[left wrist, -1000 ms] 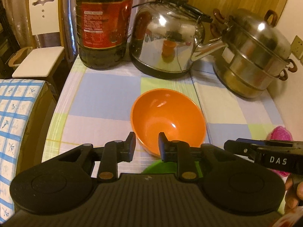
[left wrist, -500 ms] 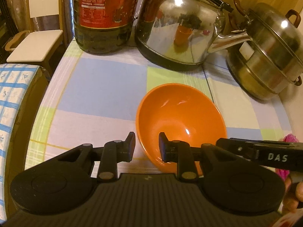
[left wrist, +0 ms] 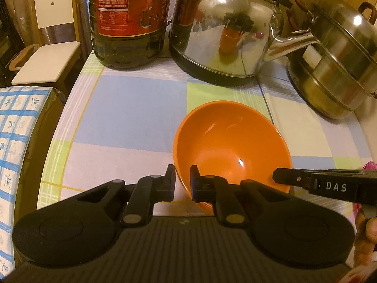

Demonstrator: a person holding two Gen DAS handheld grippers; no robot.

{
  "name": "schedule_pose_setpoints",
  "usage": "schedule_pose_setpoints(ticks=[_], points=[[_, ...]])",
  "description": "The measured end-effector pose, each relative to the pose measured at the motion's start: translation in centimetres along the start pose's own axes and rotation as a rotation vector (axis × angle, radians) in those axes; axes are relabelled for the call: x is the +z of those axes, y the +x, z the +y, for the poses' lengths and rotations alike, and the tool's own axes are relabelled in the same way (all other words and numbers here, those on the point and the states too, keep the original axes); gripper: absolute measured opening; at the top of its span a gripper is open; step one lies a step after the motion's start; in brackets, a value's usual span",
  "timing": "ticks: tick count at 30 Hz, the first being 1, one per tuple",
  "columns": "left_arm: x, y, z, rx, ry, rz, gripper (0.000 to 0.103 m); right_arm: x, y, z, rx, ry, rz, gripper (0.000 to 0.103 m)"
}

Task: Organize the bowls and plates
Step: 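Grasp the rim of the orange bowl with both grippers, then lift the orange bowl with both grippers and carry it over the green bowls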

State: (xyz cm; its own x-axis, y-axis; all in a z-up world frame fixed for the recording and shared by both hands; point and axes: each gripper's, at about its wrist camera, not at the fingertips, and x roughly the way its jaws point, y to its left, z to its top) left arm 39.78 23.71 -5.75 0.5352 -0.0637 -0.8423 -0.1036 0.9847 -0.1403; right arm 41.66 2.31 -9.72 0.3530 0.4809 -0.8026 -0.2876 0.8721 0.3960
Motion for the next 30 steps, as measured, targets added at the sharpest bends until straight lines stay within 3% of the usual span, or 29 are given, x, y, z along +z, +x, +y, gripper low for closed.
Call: schedule_pose_setpoints(ticks=[7,18,30], points=[[0.5,-1.3,-0.5,-0.005,-0.001,-0.018,0.009,0.4,-1.5,0.5,-0.007,-0.003,-0.032,0.014],[1.9,-6.9,-3.9,-0.037,0.039,-0.095,0.009,1.1,-8.7,1.4,-0.026,-0.041,-0.129,0.013],[-2.4,-14.8,-8.3,-0.035,0.075,-0.156,0.009,-4.3,-16.8,2.2,-0.039,-0.048,-0.188,0.014]])
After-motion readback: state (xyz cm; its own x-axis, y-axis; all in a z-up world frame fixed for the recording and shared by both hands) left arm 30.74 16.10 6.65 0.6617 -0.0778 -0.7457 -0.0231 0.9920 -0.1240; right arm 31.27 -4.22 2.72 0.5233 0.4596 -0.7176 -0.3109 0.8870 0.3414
